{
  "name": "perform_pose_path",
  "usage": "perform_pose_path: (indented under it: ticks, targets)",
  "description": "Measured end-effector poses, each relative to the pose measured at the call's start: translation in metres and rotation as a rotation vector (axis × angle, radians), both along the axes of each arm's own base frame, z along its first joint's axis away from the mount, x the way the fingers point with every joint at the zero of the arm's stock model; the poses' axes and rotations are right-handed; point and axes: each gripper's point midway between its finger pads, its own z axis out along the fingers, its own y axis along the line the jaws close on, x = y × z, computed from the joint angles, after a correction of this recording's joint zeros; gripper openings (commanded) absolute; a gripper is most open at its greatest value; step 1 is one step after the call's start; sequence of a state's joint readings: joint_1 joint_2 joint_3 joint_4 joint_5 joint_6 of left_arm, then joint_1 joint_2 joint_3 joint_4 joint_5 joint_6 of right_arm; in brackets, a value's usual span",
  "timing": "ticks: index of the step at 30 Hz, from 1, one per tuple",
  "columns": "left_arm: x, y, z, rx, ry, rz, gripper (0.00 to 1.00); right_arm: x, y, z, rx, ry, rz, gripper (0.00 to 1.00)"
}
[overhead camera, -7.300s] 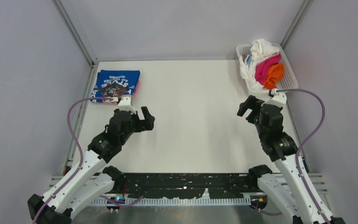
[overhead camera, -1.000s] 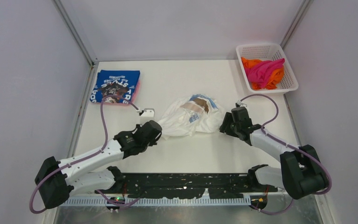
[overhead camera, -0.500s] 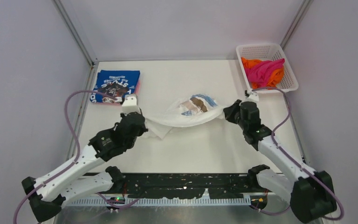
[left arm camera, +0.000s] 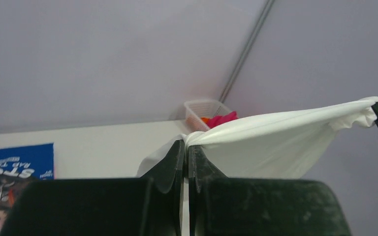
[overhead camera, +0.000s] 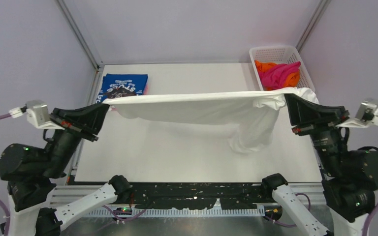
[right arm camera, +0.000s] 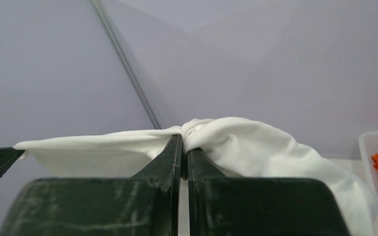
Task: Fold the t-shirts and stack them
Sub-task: Flatten out the tshirt
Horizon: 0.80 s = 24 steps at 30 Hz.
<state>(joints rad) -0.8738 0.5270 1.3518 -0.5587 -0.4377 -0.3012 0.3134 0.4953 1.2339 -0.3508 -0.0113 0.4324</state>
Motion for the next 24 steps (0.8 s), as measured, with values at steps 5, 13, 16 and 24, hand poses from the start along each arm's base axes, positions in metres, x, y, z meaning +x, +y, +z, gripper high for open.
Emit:
perform_pose_path:
  ticks: [5,13,16,24]
  targets:
    - [-0.044,0.007,0.062,-0.02,-0.162,-0.16,0.0,-0.065,-0.002,0.054,-0.028,-0.135,0.09,0.05]
    - [-0.08,0.01,0.091,-0.006,-0.272,-0.287,0.0,-0.125,-0.005,0.088,-0.046,-0.247,0.162,0.05]
    - [-0.071,0.006,0.083,0.013,-0.249,-0.269,0.0,-0.121,-0.004,0.082,-0.051,-0.223,0.16,0.05]
    - [0.018,0.001,0.031,0.103,-0.04,0.091,0.0,-0.064,-0.002,0.048,-0.053,-0.058,0.081,0.05]
